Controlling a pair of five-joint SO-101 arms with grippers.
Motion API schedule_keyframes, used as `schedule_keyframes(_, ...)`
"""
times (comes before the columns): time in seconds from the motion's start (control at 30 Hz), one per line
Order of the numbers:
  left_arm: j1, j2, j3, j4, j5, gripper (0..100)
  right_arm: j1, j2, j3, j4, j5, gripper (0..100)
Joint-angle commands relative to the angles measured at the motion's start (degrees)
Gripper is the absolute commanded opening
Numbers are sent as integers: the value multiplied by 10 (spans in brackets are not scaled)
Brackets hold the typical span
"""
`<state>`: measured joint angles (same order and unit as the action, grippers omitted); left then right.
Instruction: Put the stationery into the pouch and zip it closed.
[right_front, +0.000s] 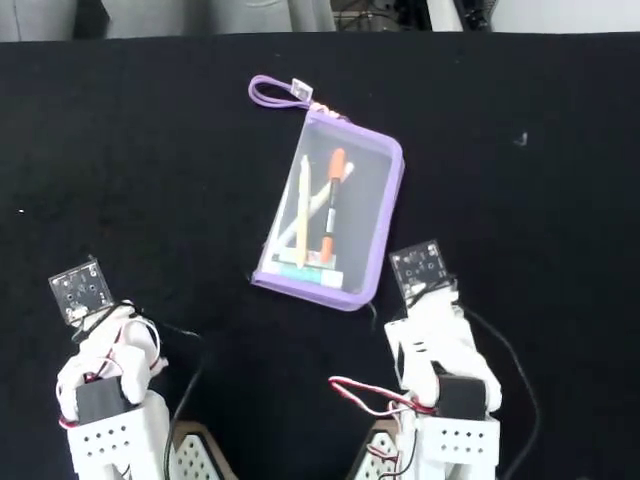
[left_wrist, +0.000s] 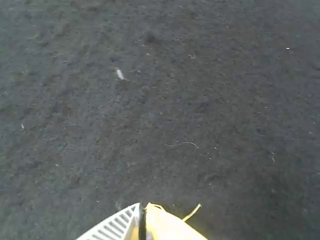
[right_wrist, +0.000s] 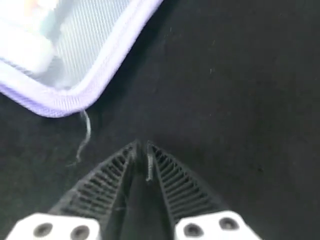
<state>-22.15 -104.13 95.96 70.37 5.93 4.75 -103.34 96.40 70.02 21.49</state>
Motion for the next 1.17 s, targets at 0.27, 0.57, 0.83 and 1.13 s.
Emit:
schedule_keyframes(0.27,-11,-4,13,5,-5,30,11,-53,0,50,11,12)
schedule_keyframes(0.57,-9,-4,13,26,-6,30,10,-53,0,50,11,12)
schedule_keyframes(0.83,-9,-4,13,26,-6,30,10,-53,0,50,11,12)
schedule_keyframes(1.13,-9,-4,13,26,-6,30,10,-53,0,50,11,12)
